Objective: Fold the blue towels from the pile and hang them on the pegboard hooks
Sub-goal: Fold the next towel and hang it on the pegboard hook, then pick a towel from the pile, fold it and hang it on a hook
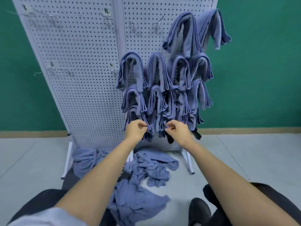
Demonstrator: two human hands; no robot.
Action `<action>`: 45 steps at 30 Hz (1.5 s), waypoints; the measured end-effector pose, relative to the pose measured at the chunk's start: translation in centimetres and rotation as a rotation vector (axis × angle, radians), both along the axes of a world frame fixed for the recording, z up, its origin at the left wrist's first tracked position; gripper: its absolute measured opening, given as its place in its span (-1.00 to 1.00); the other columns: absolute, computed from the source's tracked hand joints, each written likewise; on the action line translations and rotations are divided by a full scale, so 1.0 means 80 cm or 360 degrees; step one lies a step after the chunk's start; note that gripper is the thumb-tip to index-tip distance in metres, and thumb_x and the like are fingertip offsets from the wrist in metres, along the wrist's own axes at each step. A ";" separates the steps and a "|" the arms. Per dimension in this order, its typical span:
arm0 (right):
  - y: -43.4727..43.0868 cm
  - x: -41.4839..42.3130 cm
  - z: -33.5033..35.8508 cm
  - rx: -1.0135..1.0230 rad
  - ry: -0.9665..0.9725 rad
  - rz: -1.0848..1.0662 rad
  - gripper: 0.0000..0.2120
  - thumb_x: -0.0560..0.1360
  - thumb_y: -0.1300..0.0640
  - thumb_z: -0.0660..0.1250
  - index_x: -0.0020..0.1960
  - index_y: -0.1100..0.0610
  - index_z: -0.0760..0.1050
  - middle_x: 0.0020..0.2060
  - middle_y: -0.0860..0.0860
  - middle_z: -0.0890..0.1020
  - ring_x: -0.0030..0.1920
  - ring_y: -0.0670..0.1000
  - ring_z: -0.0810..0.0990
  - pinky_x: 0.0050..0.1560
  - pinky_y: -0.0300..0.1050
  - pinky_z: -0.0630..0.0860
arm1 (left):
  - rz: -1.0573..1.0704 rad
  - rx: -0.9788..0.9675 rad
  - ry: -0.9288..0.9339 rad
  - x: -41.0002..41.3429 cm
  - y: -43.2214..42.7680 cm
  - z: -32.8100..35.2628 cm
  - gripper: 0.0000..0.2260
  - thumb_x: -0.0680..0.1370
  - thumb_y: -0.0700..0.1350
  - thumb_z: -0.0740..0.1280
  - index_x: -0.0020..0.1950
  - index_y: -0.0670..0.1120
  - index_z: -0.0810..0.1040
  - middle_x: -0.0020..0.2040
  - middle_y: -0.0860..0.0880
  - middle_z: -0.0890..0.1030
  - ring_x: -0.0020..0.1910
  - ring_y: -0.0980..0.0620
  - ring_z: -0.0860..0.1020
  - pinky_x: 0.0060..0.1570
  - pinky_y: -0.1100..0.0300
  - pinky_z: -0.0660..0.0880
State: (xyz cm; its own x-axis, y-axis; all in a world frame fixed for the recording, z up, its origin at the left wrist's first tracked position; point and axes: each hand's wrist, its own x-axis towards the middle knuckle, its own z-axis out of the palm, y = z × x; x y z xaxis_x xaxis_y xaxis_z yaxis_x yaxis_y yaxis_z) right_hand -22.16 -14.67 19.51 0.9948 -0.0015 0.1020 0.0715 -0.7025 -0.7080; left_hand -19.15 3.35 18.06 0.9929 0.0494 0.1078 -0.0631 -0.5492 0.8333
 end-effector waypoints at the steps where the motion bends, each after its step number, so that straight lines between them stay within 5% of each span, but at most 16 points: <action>1: 0.003 0.000 -0.025 -0.0001 0.0062 -0.0004 -0.77 0.56 0.20 0.31 0.20 0.24 0.50 0.00 0.15 0.60 0.02 0.11 0.56 0.15 0.00 0.49 | 0.0015 -0.0007 0.0069 -0.002 0.006 -0.026 -0.85 0.55 -0.26 0.33 0.09 -0.23 0.60 0.04 -0.15 0.63 -0.05 0.02 0.51 -0.02 0.24 0.41; 5: 0.010 0.008 -0.114 0.0012 0.0296 -0.0029 -0.78 0.55 0.25 0.31 0.17 0.29 0.51 -0.05 0.18 0.59 -0.09 0.05 0.49 -0.06 -0.18 0.41 | 0.0036 0.0039 0.0324 -0.001 0.021 -0.124 -0.88 0.54 -0.27 0.33 0.05 -0.22 0.62 -0.01 -0.15 0.63 -0.11 0.03 0.49 -0.08 0.24 0.41; 9: 0.015 0.029 -0.195 -0.0015 0.0484 -0.0053 -0.79 0.54 0.33 0.23 0.13 0.32 0.53 -0.03 0.25 0.63 -0.03 0.11 0.57 -0.06 -0.13 0.43 | 0.0023 0.0091 0.0515 0.015 0.025 -0.207 -0.86 0.51 -0.31 0.29 -0.08 -0.12 0.61 -0.06 -0.12 0.66 -0.14 0.02 0.52 -0.09 0.27 0.43; 13: 0.016 0.058 -0.271 -0.0075 0.0615 -0.0006 -0.86 0.53 0.33 0.22 -0.10 0.20 0.55 -0.26 0.03 0.54 -0.19 -0.03 0.48 -0.25 -0.39 0.32 | -0.0011 0.0138 0.0656 0.040 0.017 -0.279 -0.82 0.51 -0.34 0.26 0.01 -0.23 0.63 0.01 -0.14 0.66 -0.06 -0.03 0.57 -0.04 0.25 0.47; 16: 0.015 0.083 -0.317 -0.0050 0.0719 -0.0004 -0.82 0.53 0.28 0.25 0.10 0.24 0.53 -0.13 0.01 0.53 -0.09 -0.03 0.47 -0.06 -0.24 0.38 | -0.0043 0.0159 0.0751 0.064 0.011 -0.324 -0.85 0.49 -0.34 0.32 0.01 -0.22 0.62 0.02 -0.12 0.65 -0.11 0.04 0.55 0.04 0.19 0.51; 21: 0.021 0.130 -0.373 -0.0106 0.0827 0.0034 -0.75 0.51 0.22 0.29 0.18 0.16 0.51 0.05 0.10 0.60 0.07 0.09 0.56 0.10 -0.14 0.46 | -0.0025 0.0356 0.0748 0.109 -0.001 -0.375 -0.78 0.45 -0.32 0.34 0.04 -0.09 0.58 0.09 -0.09 0.60 0.12 -0.04 0.54 0.07 0.23 0.43; 25: 0.026 0.170 -0.411 -0.0170 0.0809 0.0068 -0.85 0.48 0.32 0.20 -0.01 0.23 0.50 -0.18 0.11 0.56 -0.15 0.08 0.51 -0.19 -0.25 0.43 | -0.0021 0.0611 0.0718 0.140 -0.001 -0.417 -0.75 0.40 -0.27 0.34 0.03 -0.03 0.53 0.08 -0.09 0.54 0.13 -0.11 0.47 0.06 0.12 0.43; 27: 0.031 0.181 -0.423 -0.0169 0.0823 0.0131 -0.83 0.52 0.29 0.21 0.09 0.19 0.47 -0.12 0.07 0.52 -0.16 -0.01 0.41 -0.21 -0.37 0.28 | -0.0059 0.0650 0.0725 0.148 0.001 -0.434 -0.77 0.40 -0.27 0.32 -0.07 0.04 0.50 0.03 -0.08 0.57 0.09 -0.11 0.50 0.03 0.10 0.46; 31: 0.032 0.189 -0.433 -0.0165 0.0814 0.0202 -0.62 0.51 0.19 0.30 0.32 0.10 0.40 0.19 0.07 0.52 0.13 0.05 0.49 0.07 -0.17 0.35 | -0.0073 0.0552 0.0667 0.158 0.002 -0.436 -0.82 0.53 -0.26 0.27 -0.05 -0.05 0.64 -0.16 -0.06 0.63 -0.20 0.00 0.54 -0.20 0.22 0.42; 36: 0.032 0.182 -0.402 -0.0204 0.0777 0.0273 -0.89 0.54 0.24 0.26 0.03 0.13 0.52 -0.15 0.10 0.57 -0.13 0.07 0.51 -0.07 -0.06 0.47 | -0.0111 0.0276 0.0559 0.155 -0.004 -0.392 -0.89 0.59 -0.24 0.26 -0.12 -0.11 0.51 -0.30 -0.08 0.54 -0.28 -0.06 0.50 -0.22 0.06 0.46; 39: 0.025 0.172 -0.356 -0.0100 0.0642 0.0239 -0.85 0.53 0.28 0.23 -0.15 0.09 0.50 -0.22 0.10 0.59 -0.22 0.11 0.51 -0.12 0.02 0.50 | -0.0148 0.0151 0.0464 0.149 -0.003 -0.335 -0.90 0.60 -0.25 0.24 -0.05 -0.20 0.53 -0.24 -0.14 0.54 -0.22 -0.10 0.49 -0.24 0.20 0.34; 41: 0.018 0.163 -0.317 0.0003 0.0575 0.0240 -0.92 0.53 0.27 0.26 -0.02 0.13 0.48 -0.16 0.09 0.57 -0.17 0.11 0.51 -0.10 0.01 0.50 | -0.0187 0.0065 0.0402 0.143 -0.002 -0.288 -0.90 0.60 -0.24 0.24 0.00 -0.22 0.54 -0.19 -0.08 0.51 -0.19 0.03 0.46 -0.23 0.29 0.31; 45: 0.014 0.139 -0.231 0.0160 0.0437 0.0317 -0.56 0.47 0.22 0.41 0.30 0.15 0.39 0.02 0.00 0.46 -0.08 0.01 0.44 -0.04 -0.15 0.40 | -0.0399 -0.0101 0.0324 0.117 -0.008 -0.191 -0.89 0.61 -0.24 0.23 -0.09 -0.13 0.50 -0.21 -0.09 0.53 -0.23 0.02 0.45 -0.18 0.26 0.36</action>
